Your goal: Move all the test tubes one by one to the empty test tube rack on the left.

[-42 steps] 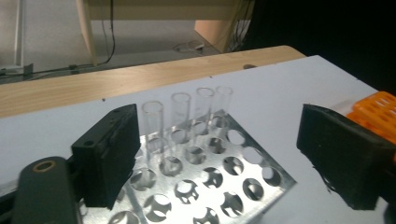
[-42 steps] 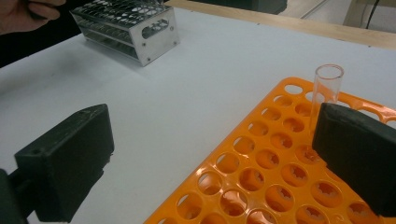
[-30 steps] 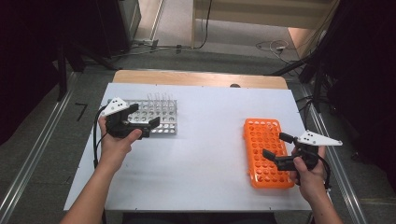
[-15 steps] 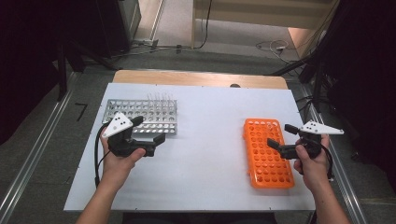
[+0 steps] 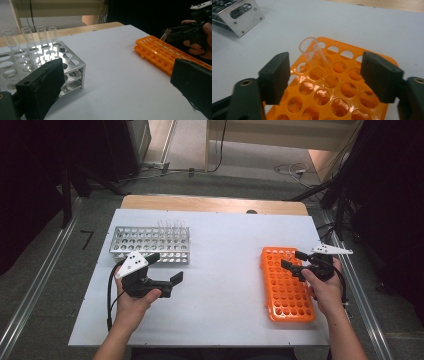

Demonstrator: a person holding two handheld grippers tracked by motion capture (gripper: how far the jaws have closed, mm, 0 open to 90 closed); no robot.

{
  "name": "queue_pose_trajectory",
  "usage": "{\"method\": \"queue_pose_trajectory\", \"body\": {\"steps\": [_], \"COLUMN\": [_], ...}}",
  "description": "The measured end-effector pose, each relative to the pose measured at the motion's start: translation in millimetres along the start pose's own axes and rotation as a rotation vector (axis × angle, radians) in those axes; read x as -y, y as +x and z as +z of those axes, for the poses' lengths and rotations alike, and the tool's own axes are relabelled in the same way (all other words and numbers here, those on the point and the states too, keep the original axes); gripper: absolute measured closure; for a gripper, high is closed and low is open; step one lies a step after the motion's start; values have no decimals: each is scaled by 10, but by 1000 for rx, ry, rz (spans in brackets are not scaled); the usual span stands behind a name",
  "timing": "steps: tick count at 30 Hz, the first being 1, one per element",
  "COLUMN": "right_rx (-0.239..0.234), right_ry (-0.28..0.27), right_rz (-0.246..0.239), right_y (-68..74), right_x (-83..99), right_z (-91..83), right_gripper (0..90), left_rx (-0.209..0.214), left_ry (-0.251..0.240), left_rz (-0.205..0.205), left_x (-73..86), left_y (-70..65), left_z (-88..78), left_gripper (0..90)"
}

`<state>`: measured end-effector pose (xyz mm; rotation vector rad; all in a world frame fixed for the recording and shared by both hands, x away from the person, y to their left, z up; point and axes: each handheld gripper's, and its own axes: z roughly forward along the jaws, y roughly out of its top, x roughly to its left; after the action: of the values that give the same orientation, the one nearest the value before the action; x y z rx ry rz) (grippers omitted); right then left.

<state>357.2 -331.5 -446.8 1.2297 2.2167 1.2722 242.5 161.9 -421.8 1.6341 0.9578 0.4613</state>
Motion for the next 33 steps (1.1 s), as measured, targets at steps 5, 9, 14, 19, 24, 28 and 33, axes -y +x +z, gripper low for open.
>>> {"method": "queue_pose_trajectory", "body": {"steps": [5, 9, 14, 19, 24, 28, 33], "right_rx": [50, 73, 30, -1, -15, -18, -22], "right_ry": [51, 66, 83, 81, 73, 80, 70], "right_rz": [-37, -56, -58, -76, -76, -96, -72], "right_y": [7, -5, -61, -85, -110, -99, -108], "right_x": [31, 39, 61, 64, 60, 43, 40], "right_z": [101, 112, 127, 150, 168, 185, 174], "right_gripper": [471, 569, 656, 698, 721, 736, 741], "left_rx": [8, 6, 8, 10, 12, 15, 17], "left_ry": [9, 14, 17, 19, 24, 27, 30], "left_rz": [4, 1, -2, -2, -2, -1, 1], "left_x": [29, 44, 50, 51, 55, 57, 62], "left_y": [-15, -19, -16, -20, -31, -39, -44], "left_z": [26, 36, 44, 53, 71, 82, 88], "left_gripper": [0, 0, 0, 0, 0, 0, 0]}}
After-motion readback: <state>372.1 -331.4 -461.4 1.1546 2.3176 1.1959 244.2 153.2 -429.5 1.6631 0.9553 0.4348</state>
